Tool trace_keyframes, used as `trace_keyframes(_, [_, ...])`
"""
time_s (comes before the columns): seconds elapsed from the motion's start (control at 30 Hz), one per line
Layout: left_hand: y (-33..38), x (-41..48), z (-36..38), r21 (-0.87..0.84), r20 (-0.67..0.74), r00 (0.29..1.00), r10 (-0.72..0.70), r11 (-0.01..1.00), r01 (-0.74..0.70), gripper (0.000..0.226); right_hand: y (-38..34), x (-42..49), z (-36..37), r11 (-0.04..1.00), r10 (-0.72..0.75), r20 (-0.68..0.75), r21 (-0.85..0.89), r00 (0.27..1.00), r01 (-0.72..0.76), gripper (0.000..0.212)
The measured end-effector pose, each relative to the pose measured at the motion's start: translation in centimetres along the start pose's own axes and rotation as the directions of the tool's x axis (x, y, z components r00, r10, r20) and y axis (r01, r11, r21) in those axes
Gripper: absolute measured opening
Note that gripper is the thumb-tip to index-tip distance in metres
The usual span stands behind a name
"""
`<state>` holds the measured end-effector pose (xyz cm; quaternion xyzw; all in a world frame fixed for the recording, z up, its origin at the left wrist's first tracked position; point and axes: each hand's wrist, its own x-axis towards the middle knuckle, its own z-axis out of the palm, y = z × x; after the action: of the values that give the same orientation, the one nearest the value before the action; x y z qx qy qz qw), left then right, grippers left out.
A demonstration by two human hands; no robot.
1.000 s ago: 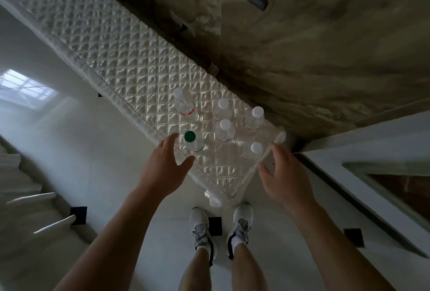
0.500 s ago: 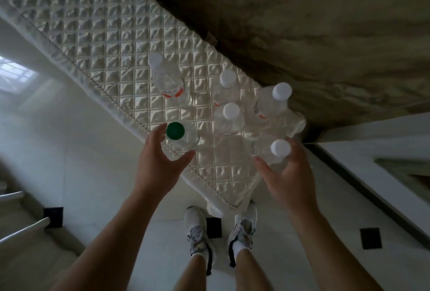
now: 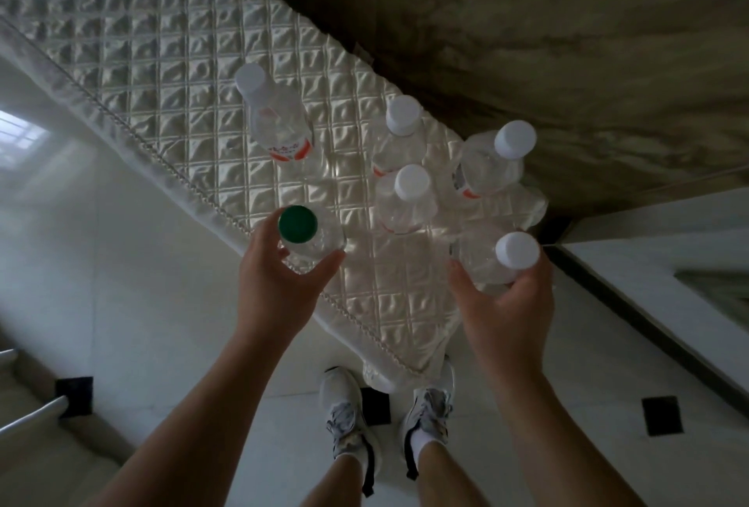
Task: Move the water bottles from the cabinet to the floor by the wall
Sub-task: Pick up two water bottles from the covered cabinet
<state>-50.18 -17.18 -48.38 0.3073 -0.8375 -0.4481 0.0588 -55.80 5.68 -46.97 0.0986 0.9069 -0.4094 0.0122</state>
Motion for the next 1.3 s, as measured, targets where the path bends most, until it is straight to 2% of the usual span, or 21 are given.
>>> trace_keyframes(0.13, [0.8, -0.3, -0.7, -0.004, -0.034, 0.999, 0.033, 0.999, -0.033, 0.061, -0.5, 0.1, -0.8, 1.0, -0.009, 0.004, 0.01, 1.0, 0.009, 0.065])
trace_keyframes(0.37, [4.1, -1.0, -3.0, 0.01, -0.036, 0.997, 0.073, 0.997, -0.073, 0.065, -3.3, -0.1, -3.9, 0.999, -0.045, 0.016, -0.02, 0.999, 0.045, 0.067])
trace_keyframes(0.47, [6.4, -1.3, -4.6, -0.006, -0.045, 0.992, 0.117, 0.993, -0.117, 0.059, -5.3, -0.2, -5.9, 0.997, -0.077, 0.022, -0.007, 0.997, 0.077, 0.068])
trace_keyframes(0.87, [18.2, -4.8, -12.7, -0.049, -0.119, 0.951, 0.284, 0.955, -0.292, 0.058, -15.6, -1.1, -16.5, 0.972, -0.235, 0.109, 0.034, 0.966, 0.233, 0.067])
trace_keyframes(1.0, [22.2, -6.1, -15.5, -0.069, -0.139, 0.937, 0.322, 0.94, -0.333, 0.057, -19.4, -1.7, -20.4, 0.962, -0.271, 0.111, 0.074, 0.956, 0.264, 0.057])
trace_keyframes(1.13, [25.9, -7.5, -18.3, -0.114, -0.148, 0.937, 0.317, 0.935, -0.335, 0.059, -23.3, -2.6, -23.8, 0.943, -0.328, 0.103, 0.099, 0.939, 0.318, 0.058])
trace_keyframes(1.3, [29.9, -9.6, -22.3, -0.139, -0.095, 0.955, 0.28, 0.947, -0.291, 0.062, -27.6, -4.2, -28.0, 0.918, -0.381, 0.078, 0.148, 0.921, 0.367, 0.059])
